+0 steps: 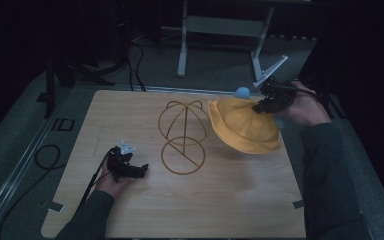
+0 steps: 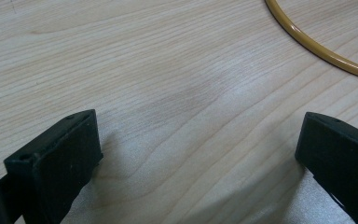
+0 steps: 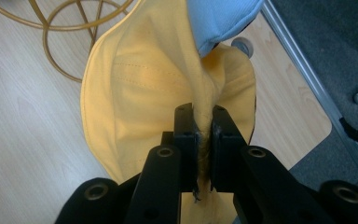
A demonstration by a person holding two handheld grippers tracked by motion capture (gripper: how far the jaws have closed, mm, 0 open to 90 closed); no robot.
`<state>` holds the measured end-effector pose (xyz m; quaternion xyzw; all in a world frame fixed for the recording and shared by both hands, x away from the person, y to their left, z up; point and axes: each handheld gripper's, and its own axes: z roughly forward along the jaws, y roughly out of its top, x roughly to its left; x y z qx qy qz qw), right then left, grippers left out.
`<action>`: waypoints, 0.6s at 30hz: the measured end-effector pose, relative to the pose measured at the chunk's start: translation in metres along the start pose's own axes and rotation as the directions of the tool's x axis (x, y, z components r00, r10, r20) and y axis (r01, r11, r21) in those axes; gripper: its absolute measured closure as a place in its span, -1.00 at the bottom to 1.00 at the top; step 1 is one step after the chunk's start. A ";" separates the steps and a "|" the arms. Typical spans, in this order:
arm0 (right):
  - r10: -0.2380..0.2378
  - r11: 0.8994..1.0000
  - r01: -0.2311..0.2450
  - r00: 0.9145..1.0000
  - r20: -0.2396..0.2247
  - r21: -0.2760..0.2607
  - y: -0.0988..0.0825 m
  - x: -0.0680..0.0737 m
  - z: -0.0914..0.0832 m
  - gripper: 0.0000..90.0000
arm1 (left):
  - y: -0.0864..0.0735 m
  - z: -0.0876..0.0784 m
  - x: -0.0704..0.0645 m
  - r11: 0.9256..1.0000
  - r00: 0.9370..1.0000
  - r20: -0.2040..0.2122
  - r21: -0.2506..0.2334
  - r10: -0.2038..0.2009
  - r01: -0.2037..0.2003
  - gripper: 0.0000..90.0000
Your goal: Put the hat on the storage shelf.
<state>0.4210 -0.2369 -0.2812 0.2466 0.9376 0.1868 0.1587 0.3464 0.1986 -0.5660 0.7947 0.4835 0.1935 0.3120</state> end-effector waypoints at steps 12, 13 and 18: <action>-0.006 0.998 0.005 1.000 -0.009 -0.065 0.000 0.001 -0.011 0.86 | 0.000 0.000 0.000 1.000 1.000 0.000 -0.001 -0.002 0.002 -1.00; -0.005 0.998 0.004 1.000 -0.010 -0.069 0.000 0.001 -0.011 0.86 | 0.000 0.000 0.000 1.000 1.000 0.000 -0.001 -0.002 0.002 -1.00; -0.010 0.995 0.008 1.000 -0.022 -0.097 0.001 0.001 -0.016 0.86 | 0.000 0.000 0.000 1.000 1.000 0.001 0.000 -0.002 0.002 -1.00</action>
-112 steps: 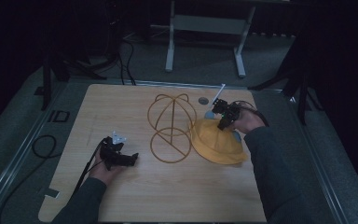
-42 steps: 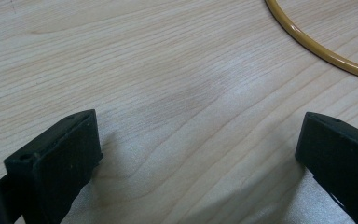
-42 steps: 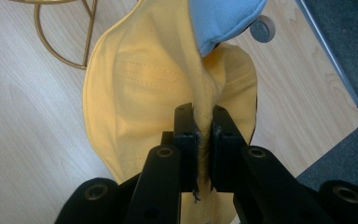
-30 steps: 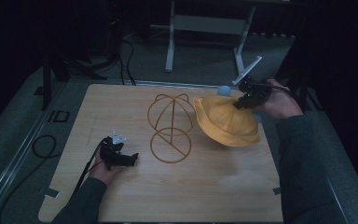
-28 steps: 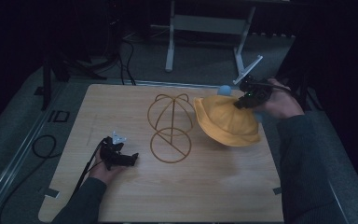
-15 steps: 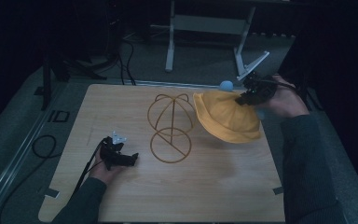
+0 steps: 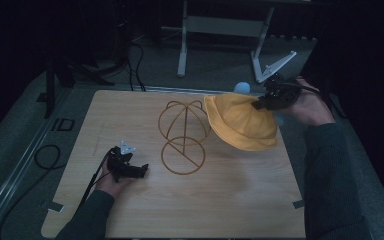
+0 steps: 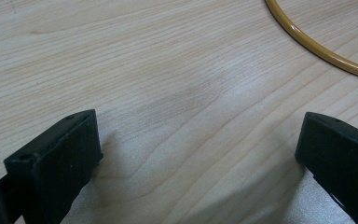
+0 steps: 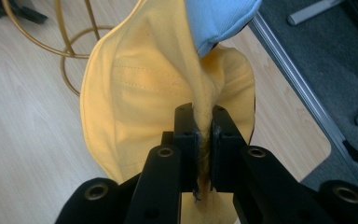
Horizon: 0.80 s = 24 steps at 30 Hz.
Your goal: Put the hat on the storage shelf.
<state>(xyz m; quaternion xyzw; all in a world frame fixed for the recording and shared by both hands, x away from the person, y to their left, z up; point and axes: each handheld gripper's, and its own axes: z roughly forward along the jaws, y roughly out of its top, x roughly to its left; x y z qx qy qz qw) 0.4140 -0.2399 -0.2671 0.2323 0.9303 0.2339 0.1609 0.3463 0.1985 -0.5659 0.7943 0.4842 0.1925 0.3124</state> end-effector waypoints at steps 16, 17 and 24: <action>-0.003 0.999 0.002 1.000 -0.017 -0.052 0.001 0.001 -0.010 0.86 | 0.000 0.000 0.000 1.000 1.000 -0.002 0.000 0.001 -0.001 -1.00; -0.004 0.999 0.003 1.000 -0.016 -0.053 0.002 0.001 -0.010 0.86 | 0.000 0.000 0.000 1.000 1.000 -0.002 -0.001 0.002 -0.002 -1.00; -0.008 0.998 0.007 1.000 -0.013 -0.064 0.004 0.002 -0.013 0.86 | 0.000 0.000 0.000 1.000 1.000 -0.002 -0.003 0.000 0.000 -1.00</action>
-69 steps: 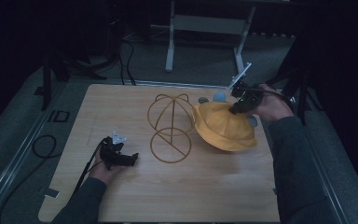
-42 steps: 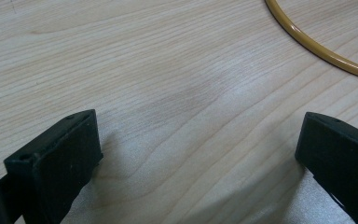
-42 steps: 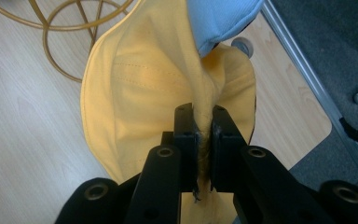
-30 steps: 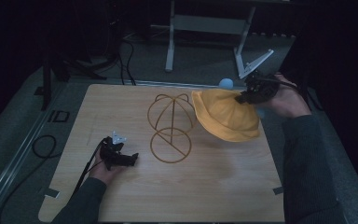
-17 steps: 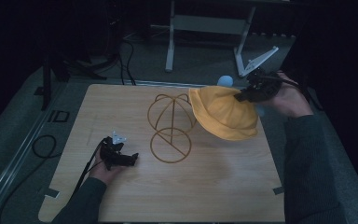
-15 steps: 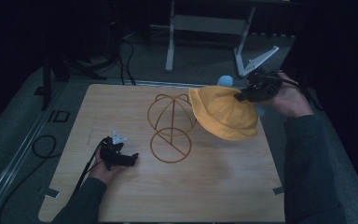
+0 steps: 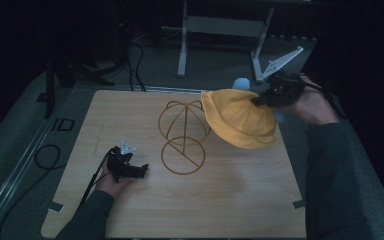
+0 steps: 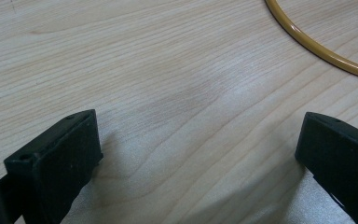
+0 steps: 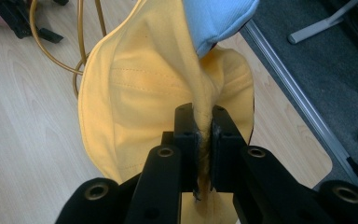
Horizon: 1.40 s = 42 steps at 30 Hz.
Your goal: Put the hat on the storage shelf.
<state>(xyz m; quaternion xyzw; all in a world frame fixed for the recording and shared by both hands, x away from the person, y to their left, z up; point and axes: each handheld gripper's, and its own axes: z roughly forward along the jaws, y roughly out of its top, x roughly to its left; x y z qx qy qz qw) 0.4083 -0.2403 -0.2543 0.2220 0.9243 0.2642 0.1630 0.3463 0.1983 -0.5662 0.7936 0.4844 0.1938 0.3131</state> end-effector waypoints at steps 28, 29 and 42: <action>-0.067 0.995 0.064 0.997 -0.046 -0.070 0.036 0.018 0.001 0.87 | 0.000 0.000 0.000 1.000 1.000 0.001 -0.001 -0.002 0.002 -1.00; -0.071 0.995 0.068 0.996 -0.049 -0.071 0.039 0.020 0.002 0.87 | 0.000 0.000 0.000 1.000 1.000 0.001 -0.001 -0.002 0.002 -1.00; -0.103 0.994 0.099 0.993 -0.065 -0.055 0.071 0.032 0.027 0.87 | 0.000 0.000 0.000 1.000 1.000 0.000 -0.002 -0.001 0.001 -1.00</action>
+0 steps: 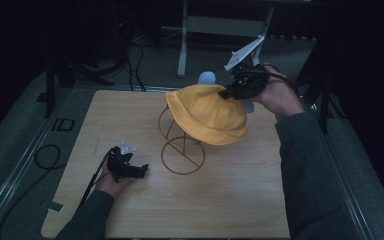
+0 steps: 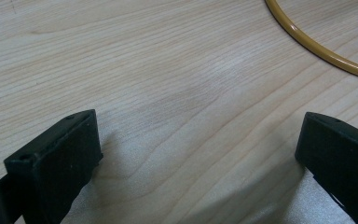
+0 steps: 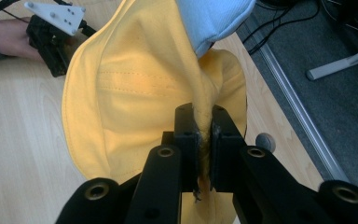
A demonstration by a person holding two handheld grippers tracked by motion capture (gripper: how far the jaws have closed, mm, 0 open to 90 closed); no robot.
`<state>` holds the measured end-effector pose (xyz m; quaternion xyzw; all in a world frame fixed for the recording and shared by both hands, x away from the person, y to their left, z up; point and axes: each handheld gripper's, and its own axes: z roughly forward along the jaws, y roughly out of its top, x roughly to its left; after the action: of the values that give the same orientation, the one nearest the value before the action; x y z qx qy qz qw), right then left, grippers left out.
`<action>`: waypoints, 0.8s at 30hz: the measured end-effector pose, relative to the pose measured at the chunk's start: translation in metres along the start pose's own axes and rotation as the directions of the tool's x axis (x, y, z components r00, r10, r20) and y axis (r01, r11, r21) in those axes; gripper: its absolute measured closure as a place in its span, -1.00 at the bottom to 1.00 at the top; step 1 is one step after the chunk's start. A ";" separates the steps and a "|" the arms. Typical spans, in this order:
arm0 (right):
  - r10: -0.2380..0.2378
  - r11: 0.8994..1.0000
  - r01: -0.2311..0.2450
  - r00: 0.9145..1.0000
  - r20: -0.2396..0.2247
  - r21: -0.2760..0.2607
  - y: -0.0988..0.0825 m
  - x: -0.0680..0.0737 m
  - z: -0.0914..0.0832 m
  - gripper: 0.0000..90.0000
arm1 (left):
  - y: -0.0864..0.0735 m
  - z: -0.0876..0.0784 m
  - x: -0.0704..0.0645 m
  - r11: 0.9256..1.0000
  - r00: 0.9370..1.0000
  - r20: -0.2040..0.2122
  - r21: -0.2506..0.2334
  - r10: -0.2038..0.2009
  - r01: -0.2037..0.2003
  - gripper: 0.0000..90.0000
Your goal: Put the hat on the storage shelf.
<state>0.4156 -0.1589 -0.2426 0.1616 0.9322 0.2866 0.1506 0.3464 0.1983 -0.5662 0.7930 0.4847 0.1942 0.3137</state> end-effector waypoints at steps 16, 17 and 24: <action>-0.085 0.993 0.086 0.996 -0.018 0.083 0.054 0.030 0.062 0.86 | 0.000 0.000 0.000 1.000 1.000 0.000 -0.001 0.000 0.000 -1.00; -0.090 0.992 0.092 0.996 -0.021 0.087 0.056 0.031 0.065 0.86 | 0.000 0.000 0.000 1.000 1.000 0.000 -0.001 0.000 0.000 -1.00; -0.113 0.987 0.115 0.993 -0.028 0.113 0.063 0.042 0.080 0.84 | 0.000 0.000 0.000 1.000 1.000 0.000 -0.001 0.001 -0.001 -1.00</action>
<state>0.4211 -0.0544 -0.2769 0.1132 0.9565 0.2252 0.1471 0.3466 0.1984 -0.5661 0.7929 0.4844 0.1948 0.3141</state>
